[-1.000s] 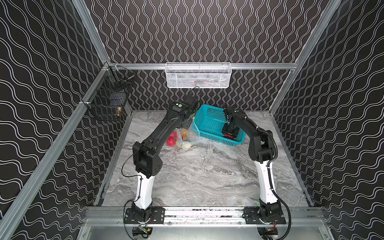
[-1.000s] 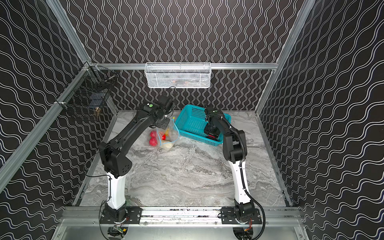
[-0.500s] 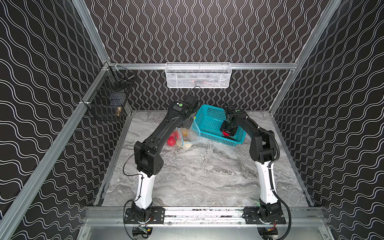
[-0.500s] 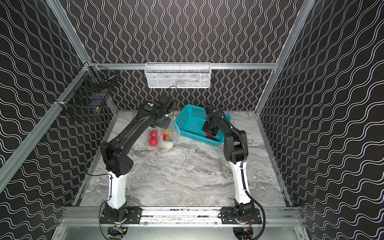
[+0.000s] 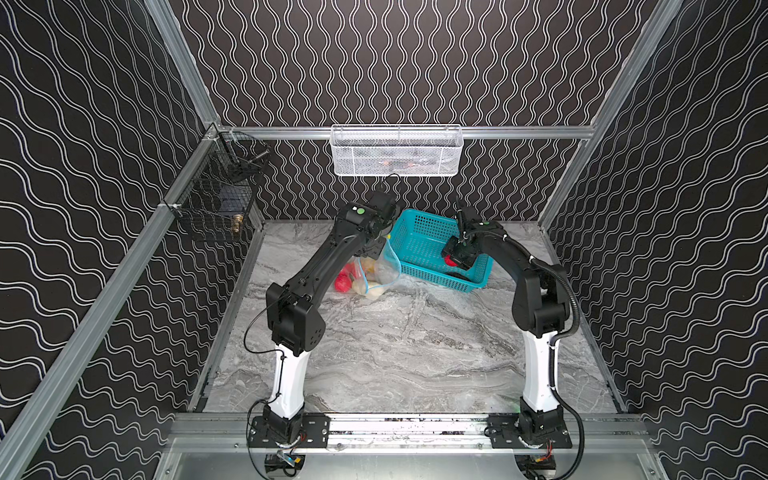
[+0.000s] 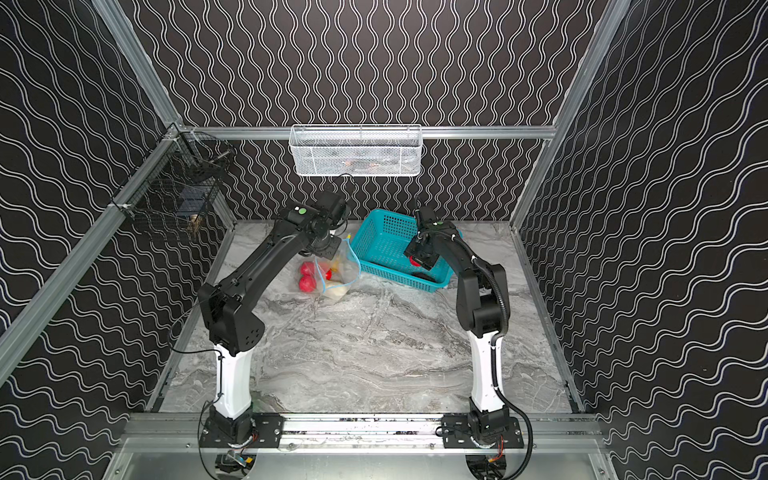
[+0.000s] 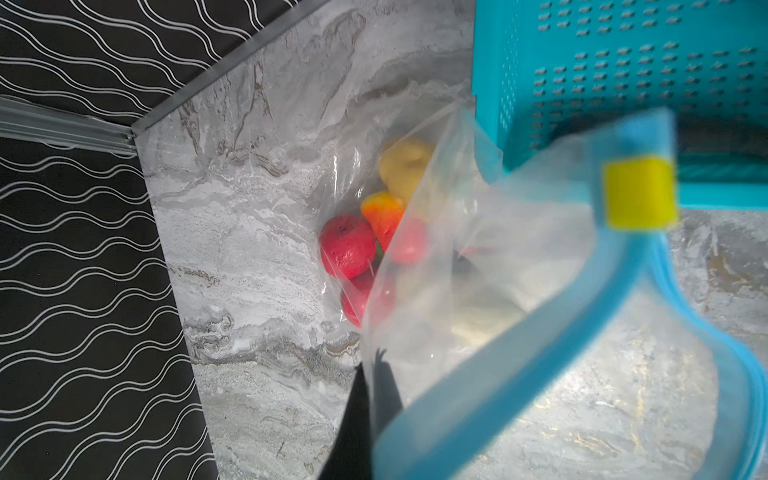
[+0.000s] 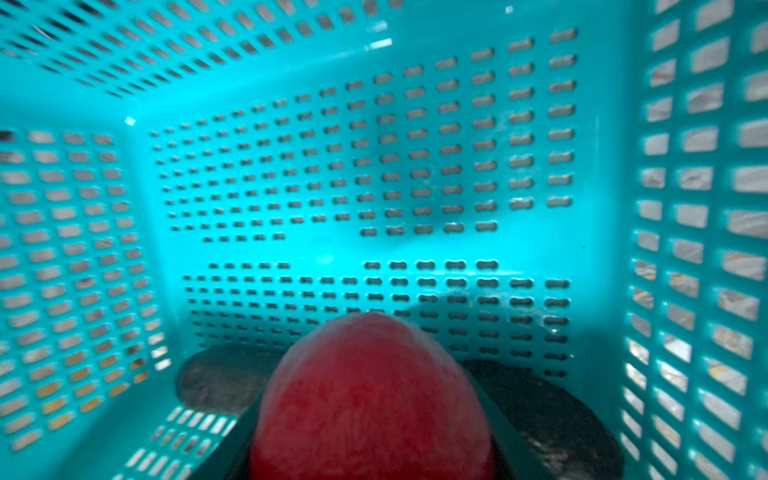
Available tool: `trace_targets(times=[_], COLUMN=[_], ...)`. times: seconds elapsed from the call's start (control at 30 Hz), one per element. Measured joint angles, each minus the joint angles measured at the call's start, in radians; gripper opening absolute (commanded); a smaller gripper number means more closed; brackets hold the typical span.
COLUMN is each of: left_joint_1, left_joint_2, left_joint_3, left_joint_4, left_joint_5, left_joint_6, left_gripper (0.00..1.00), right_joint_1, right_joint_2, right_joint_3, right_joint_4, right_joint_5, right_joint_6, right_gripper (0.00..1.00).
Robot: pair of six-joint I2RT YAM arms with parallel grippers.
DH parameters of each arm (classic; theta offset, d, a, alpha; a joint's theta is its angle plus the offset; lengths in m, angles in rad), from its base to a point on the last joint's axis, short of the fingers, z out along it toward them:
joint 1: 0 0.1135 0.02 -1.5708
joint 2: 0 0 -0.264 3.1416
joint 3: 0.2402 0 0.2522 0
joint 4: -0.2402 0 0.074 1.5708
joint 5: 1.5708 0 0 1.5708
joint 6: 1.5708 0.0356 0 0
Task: Place the food in the zip-top bag and seal the zipper
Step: 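Lift the red apple out of the basket with the right gripper, then carry the red apple with the right gripper over the bag mouth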
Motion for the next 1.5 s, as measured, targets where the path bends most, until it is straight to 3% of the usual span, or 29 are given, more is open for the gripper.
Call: trace_targets(times=[1.5], left_joint_1=[-0.033], left_joint_2=[0.056], left_joint_3=[0.051], left_joint_4=[-0.029], left_joint_5=[-0.037], left_joint_6=[-0.002], left_gripper=[0.0], right_joint_1=[0.0], right_joint_2=[-0.305], right_joint_3=[-0.308], right_joint_4=[0.262], right_joint_5=[-0.09], right_joint_6=[0.107], right_gripper=[0.5])
